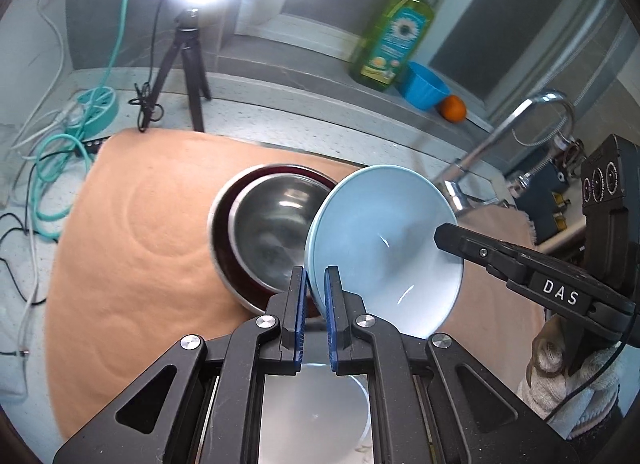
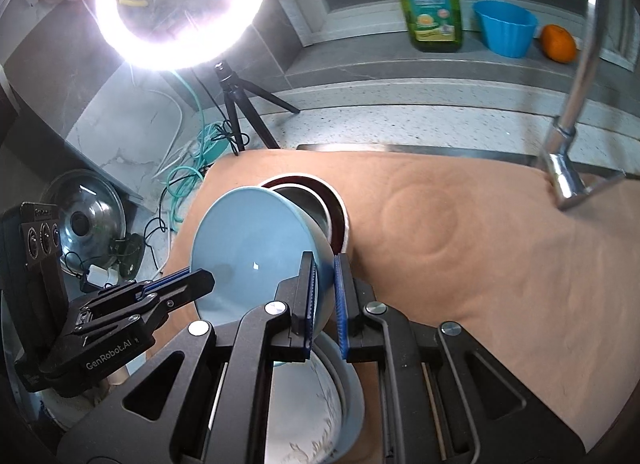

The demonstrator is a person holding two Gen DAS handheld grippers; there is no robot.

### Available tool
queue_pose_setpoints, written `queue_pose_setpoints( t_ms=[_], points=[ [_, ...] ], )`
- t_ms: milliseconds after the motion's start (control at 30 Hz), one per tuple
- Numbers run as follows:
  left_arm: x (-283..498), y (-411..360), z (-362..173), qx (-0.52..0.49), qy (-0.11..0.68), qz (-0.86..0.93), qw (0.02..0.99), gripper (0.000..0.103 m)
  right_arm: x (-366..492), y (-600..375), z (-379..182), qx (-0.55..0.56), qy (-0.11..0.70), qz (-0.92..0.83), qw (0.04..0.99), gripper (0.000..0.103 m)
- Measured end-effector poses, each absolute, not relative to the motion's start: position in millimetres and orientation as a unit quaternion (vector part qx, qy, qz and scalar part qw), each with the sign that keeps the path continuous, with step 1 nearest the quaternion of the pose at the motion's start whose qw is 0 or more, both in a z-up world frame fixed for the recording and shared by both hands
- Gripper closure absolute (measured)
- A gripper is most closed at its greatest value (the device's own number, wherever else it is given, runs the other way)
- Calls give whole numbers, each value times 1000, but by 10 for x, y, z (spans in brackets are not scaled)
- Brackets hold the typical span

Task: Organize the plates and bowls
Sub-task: 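Carry the pale blue bowl and lower it into the nested steel bowls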

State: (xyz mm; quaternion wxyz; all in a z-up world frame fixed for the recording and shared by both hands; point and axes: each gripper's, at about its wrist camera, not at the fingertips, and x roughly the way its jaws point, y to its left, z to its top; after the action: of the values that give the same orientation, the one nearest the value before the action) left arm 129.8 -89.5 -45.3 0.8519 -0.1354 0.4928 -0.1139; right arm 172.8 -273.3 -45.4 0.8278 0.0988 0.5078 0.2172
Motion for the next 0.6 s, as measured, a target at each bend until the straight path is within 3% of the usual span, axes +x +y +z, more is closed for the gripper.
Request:
queue_pose_setpoints(
  t_ms=[600],
  points=[
    [1671,-667,-671,-114,520,-85,842,96,2140,-2347,-877,79,549,203,807,94]
  ],
)
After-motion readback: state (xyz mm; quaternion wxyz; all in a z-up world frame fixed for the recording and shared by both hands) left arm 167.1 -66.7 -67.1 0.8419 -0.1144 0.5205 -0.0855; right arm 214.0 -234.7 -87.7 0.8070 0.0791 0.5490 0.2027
